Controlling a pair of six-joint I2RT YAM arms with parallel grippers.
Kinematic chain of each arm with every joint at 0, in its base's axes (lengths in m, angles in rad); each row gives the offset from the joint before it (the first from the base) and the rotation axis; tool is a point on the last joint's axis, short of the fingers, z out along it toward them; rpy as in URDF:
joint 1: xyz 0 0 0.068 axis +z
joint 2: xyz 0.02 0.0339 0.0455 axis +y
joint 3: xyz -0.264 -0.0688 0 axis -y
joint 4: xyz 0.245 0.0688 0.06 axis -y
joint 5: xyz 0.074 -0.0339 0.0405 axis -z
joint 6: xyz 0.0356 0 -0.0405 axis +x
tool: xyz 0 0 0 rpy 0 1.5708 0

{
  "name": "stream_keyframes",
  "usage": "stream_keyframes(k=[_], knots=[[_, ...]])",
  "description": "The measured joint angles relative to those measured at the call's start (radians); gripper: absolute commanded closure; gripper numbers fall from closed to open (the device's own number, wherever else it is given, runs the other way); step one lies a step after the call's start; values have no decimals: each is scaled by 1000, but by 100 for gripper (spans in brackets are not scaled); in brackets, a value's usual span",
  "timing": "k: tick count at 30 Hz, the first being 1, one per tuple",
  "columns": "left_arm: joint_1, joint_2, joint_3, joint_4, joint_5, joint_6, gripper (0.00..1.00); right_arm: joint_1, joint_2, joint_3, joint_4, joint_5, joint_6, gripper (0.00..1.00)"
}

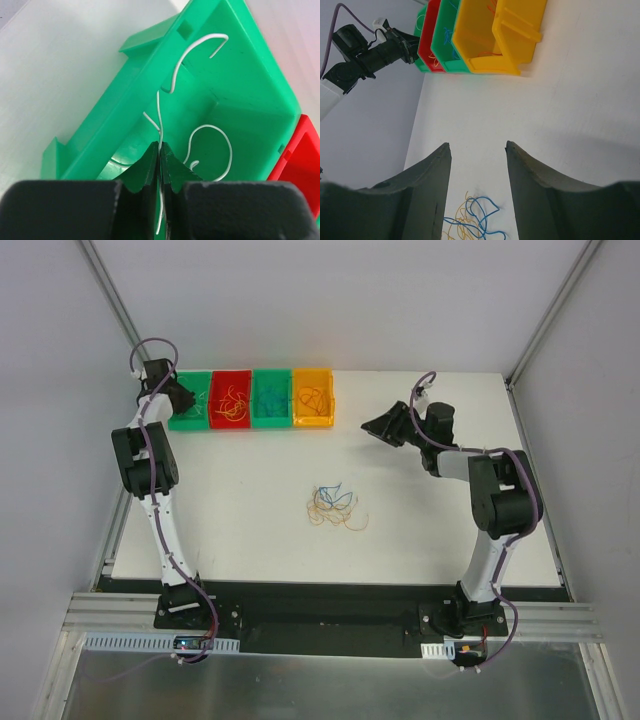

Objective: Untangle the cables

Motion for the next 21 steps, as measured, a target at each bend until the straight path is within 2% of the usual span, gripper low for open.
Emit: stream_keyframes(k=[2,5,10,15,21], knots=[[0,0,3,2,3,8,84,0,5,1,6,-3,4,49],[0,-2,3,1,8,22,65,-1,8,2,14,-5,14,50],[-12,-62,-14,-9,25,49,46,0,16,8,35,-11,29,50],[-34,-285,-156,-6,27,58,43,-1,21,9,42,-14,33,51],[-79,-704,-460,19,52,23,42,0,6,-5,11,5,-10,51]])
